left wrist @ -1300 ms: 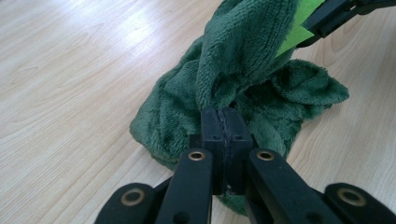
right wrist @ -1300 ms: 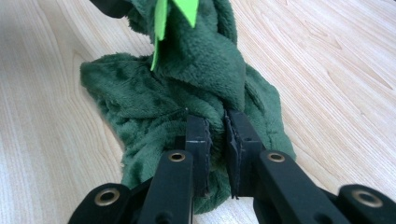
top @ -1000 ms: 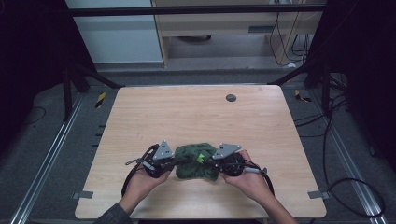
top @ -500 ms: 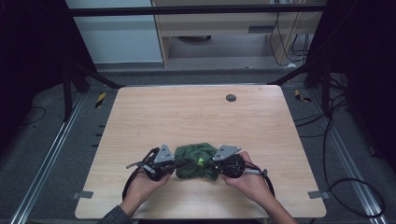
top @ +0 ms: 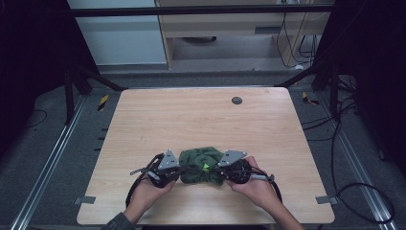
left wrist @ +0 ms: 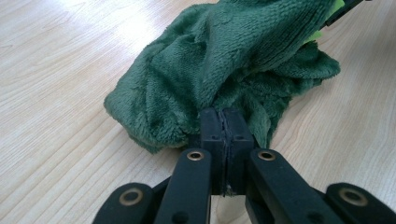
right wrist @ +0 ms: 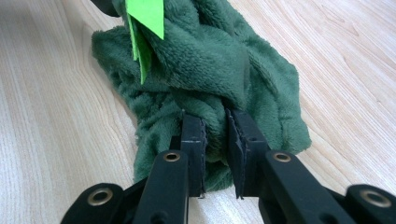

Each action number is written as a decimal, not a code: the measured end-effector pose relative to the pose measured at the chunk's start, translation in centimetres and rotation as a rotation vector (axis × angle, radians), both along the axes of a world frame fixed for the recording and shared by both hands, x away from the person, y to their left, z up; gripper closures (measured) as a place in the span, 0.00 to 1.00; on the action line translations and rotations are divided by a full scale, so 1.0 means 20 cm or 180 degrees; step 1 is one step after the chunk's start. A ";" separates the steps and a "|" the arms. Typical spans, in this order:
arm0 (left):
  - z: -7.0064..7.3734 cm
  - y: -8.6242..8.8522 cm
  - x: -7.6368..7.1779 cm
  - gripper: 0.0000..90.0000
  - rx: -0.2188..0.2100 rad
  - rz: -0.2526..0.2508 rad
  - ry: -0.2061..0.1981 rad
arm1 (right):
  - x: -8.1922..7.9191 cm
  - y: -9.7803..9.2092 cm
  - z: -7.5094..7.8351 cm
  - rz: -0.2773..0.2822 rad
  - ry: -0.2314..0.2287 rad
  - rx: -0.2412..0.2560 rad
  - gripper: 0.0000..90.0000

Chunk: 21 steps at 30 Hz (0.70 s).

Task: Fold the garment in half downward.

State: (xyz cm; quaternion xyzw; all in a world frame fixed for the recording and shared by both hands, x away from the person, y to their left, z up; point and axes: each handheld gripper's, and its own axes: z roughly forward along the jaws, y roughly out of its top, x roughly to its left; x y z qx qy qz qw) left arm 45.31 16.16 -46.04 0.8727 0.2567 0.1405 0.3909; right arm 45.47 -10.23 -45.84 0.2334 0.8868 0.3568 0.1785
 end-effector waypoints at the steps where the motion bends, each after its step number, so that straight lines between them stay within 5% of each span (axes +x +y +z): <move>1: 0.00 0.00 0.00 0.99 0.0003 -0.0006 0.0009 | 0.00 0.00 0.00 0.0001 0.0000 -0.0004 0.86; 21: -0.04 0.01 -0.03 0.98 0.0003 -0.0021 0.0088 | -0.02 0.00 -0.02 0.0029 0.0012 -0.0052 0.79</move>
